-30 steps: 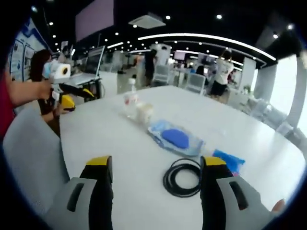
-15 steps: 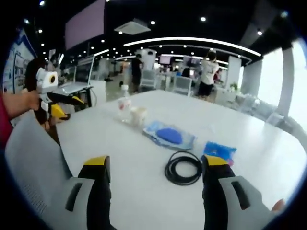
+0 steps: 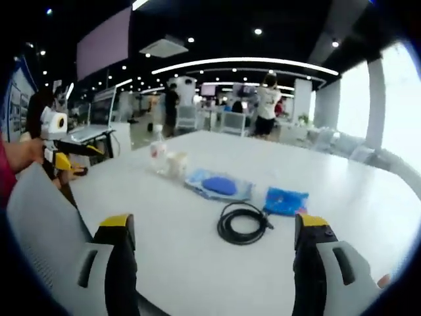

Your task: Arrange the tabletop items into an orderly group along one side of the table until the central work area is clear of visible clutter.

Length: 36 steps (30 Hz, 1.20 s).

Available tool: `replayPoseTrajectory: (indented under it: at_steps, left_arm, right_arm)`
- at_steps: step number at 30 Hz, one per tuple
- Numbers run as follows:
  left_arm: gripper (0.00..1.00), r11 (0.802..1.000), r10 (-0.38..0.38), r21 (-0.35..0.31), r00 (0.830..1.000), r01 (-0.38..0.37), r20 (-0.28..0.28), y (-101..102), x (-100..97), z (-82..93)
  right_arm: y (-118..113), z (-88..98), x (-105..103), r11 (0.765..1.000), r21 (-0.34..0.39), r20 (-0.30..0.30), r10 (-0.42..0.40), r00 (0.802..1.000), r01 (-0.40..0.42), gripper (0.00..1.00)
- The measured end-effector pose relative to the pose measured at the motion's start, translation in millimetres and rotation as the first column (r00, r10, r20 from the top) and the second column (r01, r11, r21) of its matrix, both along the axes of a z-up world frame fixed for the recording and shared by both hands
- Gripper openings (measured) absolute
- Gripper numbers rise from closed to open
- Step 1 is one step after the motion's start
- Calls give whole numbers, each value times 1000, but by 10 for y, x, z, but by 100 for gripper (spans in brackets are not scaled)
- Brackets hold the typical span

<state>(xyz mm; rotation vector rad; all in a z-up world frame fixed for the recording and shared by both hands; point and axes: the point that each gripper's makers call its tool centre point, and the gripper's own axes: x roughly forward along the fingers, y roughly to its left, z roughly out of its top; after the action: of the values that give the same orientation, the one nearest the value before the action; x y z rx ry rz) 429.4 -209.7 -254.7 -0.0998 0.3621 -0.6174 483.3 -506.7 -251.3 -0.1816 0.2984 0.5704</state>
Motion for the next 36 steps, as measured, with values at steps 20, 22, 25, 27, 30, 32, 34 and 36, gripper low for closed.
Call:
replayPoseTrajectory:
  at_steps: [20, 22, 25, 27, 30, 32, 34, 36]
  left_arm:
    - [99, 997, 17, -81, 998, -11, 67, 27, 17, -15]
    - [99, 998, 24, -60, 998, -20, 64, 45, 24, -37]
    - [99, 999, 26, -23, 998, -25, 55, 55, 21, -82]
    - [99, 1000, 25, -12, 998, -24, 51, 39, 10, -91]
    - [99, 999, 39, 13, 997, -40, 64, 50, 5, -67]
    - [99, 997, 72, 7, 995, -73, 67, 94, 15, -40]
    - [99, 996, 90, -3, 994, -90, 58, 122, 22, -48]
    - [99, 996, 90, -8, 994, -90, 56, 113, 22, -45]
  right_arm:
    - [-93, -42, 28, 997, 17, 17, -73, 997, 73, 100]
    - [-75, -40, 25, 997, 25, 17, -68, 998, 68, 100]
    - [-63, -37, 24, 997, 28, 18, -66, 998, 66, 100]
    - [-64, -38, 26, 997, 23, 19, -68, 998, 67, 100]
    - [-70, -38, 32, 997, 24, 19, -71, 997, 71, 100]
    - [-82, -32, 40, 997, 27, 20, -78, 997, 78, 100]
    - [-79, -33, 41, 997, 28, 19, -78, 997, 77, 100]
    - [-61, -47, 38, 997, 19, 17, -70, 997, 70, 100]
